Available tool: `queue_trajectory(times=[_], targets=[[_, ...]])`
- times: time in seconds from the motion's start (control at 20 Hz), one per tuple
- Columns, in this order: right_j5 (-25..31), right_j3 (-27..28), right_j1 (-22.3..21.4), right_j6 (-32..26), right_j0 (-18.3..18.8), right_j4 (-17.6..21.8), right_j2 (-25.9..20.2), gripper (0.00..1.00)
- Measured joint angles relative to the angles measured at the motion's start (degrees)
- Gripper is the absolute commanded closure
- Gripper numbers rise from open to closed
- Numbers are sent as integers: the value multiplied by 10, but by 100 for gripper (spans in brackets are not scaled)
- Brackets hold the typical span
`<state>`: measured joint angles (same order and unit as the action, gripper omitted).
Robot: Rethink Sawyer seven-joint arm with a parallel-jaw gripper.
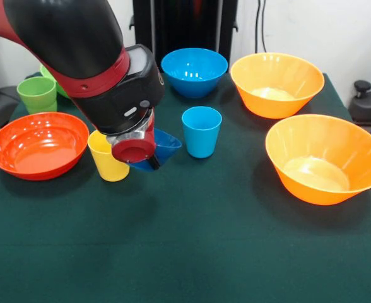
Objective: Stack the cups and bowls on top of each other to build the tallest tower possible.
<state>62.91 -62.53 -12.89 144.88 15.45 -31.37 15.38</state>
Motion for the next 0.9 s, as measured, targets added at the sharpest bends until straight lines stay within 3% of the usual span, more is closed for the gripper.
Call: queue_trajectory(times=[0.3,0.4,0.6,0.9], targets=[[69,38,8,-1,7,63,0,100],[122,56,9,-1,13,98,0,100],[162,69,9,-1,20,121,0,100],[176,82,9,-1,28,140,-1,100]])
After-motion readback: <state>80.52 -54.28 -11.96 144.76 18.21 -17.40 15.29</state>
